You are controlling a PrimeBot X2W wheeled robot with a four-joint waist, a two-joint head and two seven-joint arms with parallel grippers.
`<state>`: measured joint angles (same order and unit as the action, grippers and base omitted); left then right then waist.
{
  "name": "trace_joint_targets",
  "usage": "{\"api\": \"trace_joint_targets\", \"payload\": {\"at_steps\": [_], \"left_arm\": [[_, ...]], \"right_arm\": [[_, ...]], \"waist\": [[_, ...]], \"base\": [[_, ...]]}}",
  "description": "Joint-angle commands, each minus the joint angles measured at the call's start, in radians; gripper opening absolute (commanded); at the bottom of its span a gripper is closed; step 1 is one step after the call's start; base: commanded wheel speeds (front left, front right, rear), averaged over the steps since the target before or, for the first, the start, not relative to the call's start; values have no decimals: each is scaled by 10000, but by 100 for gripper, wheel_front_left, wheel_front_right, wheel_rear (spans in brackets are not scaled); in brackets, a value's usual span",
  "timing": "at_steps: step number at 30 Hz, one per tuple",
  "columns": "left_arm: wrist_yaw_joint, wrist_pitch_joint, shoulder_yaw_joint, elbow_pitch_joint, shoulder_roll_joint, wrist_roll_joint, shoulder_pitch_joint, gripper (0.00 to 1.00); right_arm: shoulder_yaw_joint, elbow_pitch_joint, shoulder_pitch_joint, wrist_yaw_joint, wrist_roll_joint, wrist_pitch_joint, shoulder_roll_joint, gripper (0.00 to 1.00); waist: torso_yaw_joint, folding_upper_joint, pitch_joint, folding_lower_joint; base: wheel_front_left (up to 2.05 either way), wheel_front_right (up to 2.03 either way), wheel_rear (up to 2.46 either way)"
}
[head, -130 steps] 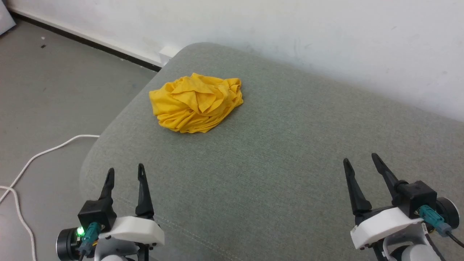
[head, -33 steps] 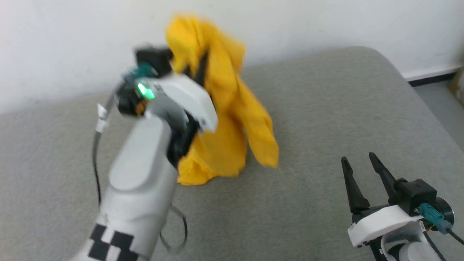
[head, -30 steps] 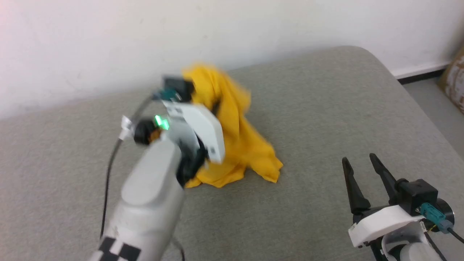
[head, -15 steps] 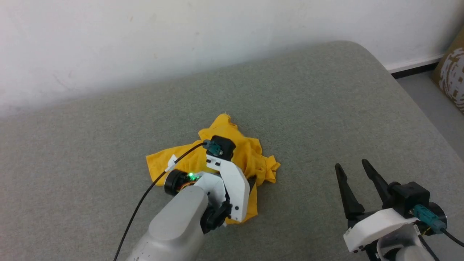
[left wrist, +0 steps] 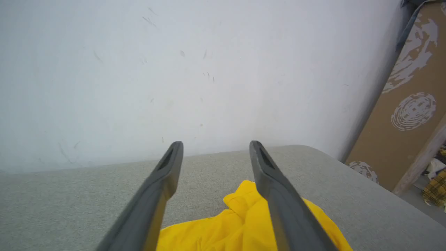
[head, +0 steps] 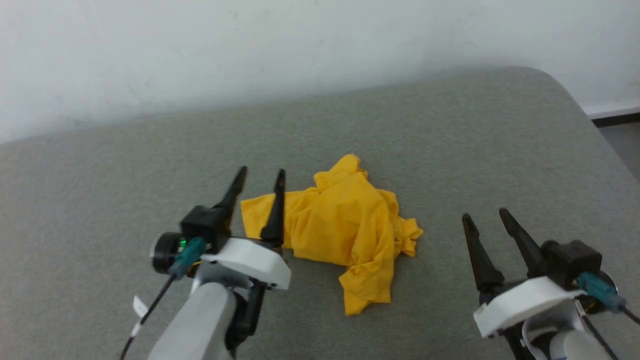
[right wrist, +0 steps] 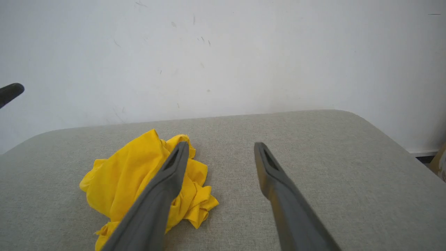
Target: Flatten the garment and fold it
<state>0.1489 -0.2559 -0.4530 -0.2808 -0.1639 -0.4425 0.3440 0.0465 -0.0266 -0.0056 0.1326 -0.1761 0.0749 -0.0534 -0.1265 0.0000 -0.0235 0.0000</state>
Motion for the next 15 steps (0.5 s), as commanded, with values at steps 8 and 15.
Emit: {"api": "trace_joint_targets", "payload": {"at_steps": [8,15], "left_arm": [[127,-56,1783,2257,12,1271,-1828,100],[-458,-57,2923,2630,518,1814,-2499,100]], "right_arm": [[478,-608,-1681,-19,-859,-1376,32,100],[586,-2234,-2886,-19,-1740,-4246,32,100]], "waist": [[1012,-1,-581,0],[1669,-1,-703,0]], "base": [[0,0,0],[0,0,0]]}}
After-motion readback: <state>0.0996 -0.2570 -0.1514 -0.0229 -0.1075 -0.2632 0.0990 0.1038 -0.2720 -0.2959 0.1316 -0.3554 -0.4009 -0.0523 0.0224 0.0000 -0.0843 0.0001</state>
